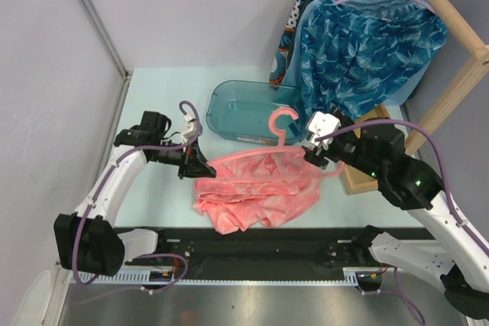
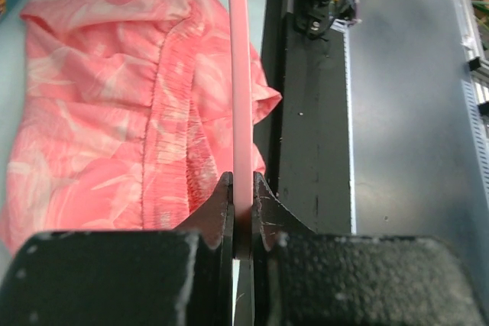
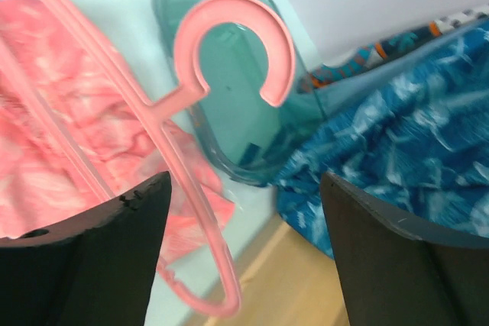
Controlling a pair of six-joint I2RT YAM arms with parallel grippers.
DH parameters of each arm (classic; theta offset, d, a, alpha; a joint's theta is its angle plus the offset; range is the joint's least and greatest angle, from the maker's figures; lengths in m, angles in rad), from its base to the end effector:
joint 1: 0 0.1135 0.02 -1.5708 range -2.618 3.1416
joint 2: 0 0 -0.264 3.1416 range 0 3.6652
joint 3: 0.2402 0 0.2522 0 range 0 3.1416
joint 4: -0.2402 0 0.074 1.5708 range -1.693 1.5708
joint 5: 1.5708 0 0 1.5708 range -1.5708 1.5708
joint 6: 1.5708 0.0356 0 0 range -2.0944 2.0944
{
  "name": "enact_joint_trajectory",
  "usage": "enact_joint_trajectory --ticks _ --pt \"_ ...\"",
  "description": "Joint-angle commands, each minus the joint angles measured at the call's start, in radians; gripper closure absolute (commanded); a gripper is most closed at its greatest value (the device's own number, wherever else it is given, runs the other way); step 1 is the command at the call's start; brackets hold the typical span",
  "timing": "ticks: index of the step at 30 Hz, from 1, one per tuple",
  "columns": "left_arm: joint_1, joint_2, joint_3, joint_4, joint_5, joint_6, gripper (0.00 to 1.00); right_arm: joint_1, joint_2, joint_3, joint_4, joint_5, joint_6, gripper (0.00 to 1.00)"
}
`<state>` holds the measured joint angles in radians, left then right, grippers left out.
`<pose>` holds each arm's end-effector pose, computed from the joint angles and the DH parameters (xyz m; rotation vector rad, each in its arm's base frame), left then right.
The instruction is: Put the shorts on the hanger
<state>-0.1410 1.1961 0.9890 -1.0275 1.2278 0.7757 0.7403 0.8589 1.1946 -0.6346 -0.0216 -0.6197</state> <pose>0.1971 -0.0618 0.2864 1.1718 1.7988 -1.3143 0.1204 0.1110 0.4185 -1.1880 1.4453 0.1034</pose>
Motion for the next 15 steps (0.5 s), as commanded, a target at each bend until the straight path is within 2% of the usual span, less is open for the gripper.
enact_joint_trajectory --ticks 1,6,10,15 --pt "0.006 0.028 0.076 -0.158 0.154 0.218 1.0 -0.041 0.022 0.025 -0.066 -0.279 -0.003 0.23" --pt "0.006 0.001 0.07 -0.094 0.159 0.16 1.0 -0.029 0.068 0.025 -0.16 -0.305 -0.072 0.27" --pt "0.004 -0.053 0.034 0.07 0.159 -0.013 1.0 -0.024 0.111 0.017 -0.102 -0.252 -0.086 0.29" --pt "0.004 -0.112 -0.007 0.173 0.147 -0.145 1.0 0.01 0.14 -0.01 -0.056 -0.192 -0.159 0.35"
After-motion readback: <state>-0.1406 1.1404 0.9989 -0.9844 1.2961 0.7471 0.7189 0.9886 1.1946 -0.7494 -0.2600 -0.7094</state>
